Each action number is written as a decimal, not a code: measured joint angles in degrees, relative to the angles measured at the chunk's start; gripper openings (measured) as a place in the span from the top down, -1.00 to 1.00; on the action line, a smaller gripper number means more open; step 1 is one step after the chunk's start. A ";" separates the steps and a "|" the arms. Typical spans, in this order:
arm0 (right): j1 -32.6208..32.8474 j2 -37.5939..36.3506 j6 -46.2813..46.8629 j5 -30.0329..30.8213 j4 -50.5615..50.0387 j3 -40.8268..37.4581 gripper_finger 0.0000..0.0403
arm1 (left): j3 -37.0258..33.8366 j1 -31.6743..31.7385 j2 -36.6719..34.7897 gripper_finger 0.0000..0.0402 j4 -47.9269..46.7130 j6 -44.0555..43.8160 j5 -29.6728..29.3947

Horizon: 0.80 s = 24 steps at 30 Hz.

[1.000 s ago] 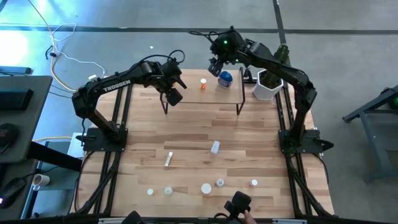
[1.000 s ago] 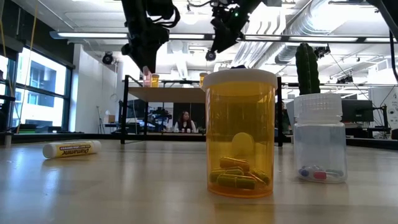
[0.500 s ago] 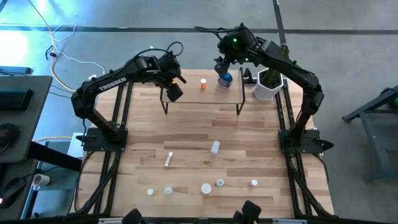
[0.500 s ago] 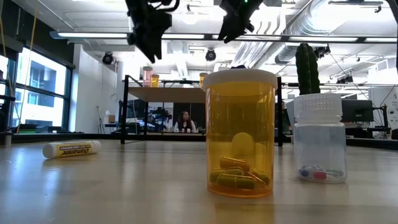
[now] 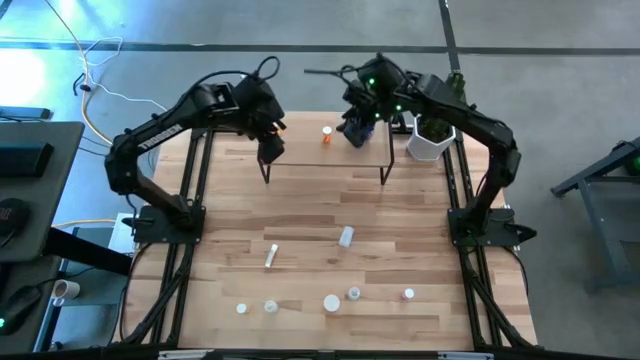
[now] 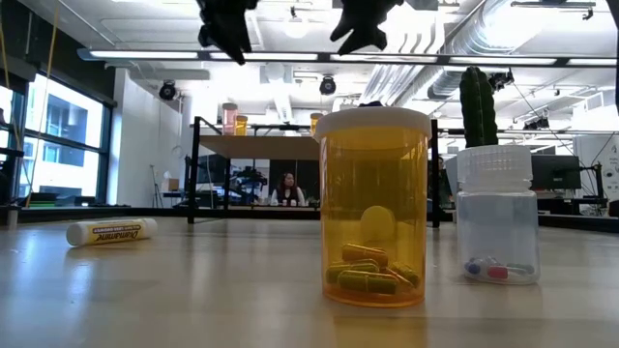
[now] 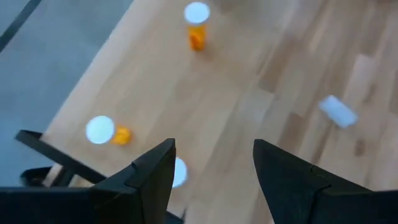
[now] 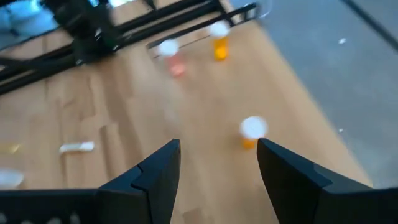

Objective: Pick and place medicine bottles onto shelf by color
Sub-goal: Put the bottom right transparent pill bottle on the shelf

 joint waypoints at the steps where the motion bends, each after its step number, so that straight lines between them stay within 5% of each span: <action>1: 0.87 0.00 0.02 -0.33 -0.60 0.00 -0.01 | -0.88 -0.30 -0.94 -0.02 0.79 -0.17 0.73; 15: 12.87 0.02 4.50 -1.58 -6.30 -0.28 -0.01 | -23.19 -7.92 -16.85 -0.03 15.33 -7.23 3.38; 24: 19.91 0.04 7.93 -1.17 -11.52 -0.28 -0.01 | -30.17 -12.13 -23.73 -0.03 19.43 -9.63 4.28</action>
